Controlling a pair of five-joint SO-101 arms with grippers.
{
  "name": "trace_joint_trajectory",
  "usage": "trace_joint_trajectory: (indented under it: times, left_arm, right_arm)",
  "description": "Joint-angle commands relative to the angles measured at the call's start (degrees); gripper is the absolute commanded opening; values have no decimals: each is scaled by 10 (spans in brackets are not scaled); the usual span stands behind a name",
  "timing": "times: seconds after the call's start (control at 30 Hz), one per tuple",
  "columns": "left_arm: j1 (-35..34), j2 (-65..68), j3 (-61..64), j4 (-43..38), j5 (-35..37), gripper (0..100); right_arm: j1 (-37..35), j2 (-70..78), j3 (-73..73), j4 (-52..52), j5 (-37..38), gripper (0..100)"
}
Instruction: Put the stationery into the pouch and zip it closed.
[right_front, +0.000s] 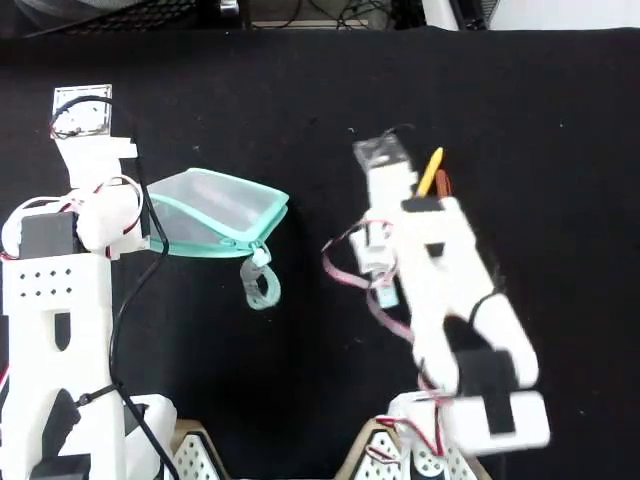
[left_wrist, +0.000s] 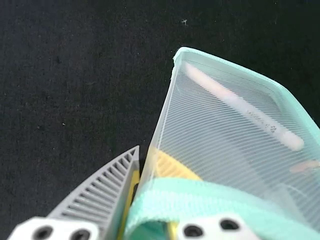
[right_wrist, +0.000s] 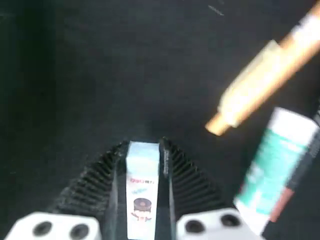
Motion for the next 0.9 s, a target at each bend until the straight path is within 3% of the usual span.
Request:
trace_joint_trajectory:
  times: [0.0,0.17,0.53,0.63,0.87]
  left_arm:
    - [-21,17,36,-5,0,30]
    - [-21,17,42,-6,0,30]
    - [-21,17,42,-6,0,30]
    - [-21,17,42,-6,0,30]
    - [-19,17,42,-6,0,30]
  right_arm:
    - [-44,-38,23,-22,6,26]
    - [-53,27,-24,30,9,166]
    - [-50,154,-113,72,31,135]
    - [-50,157,-122,84,32,8]
    - [-54,24,-73,98,52,12]
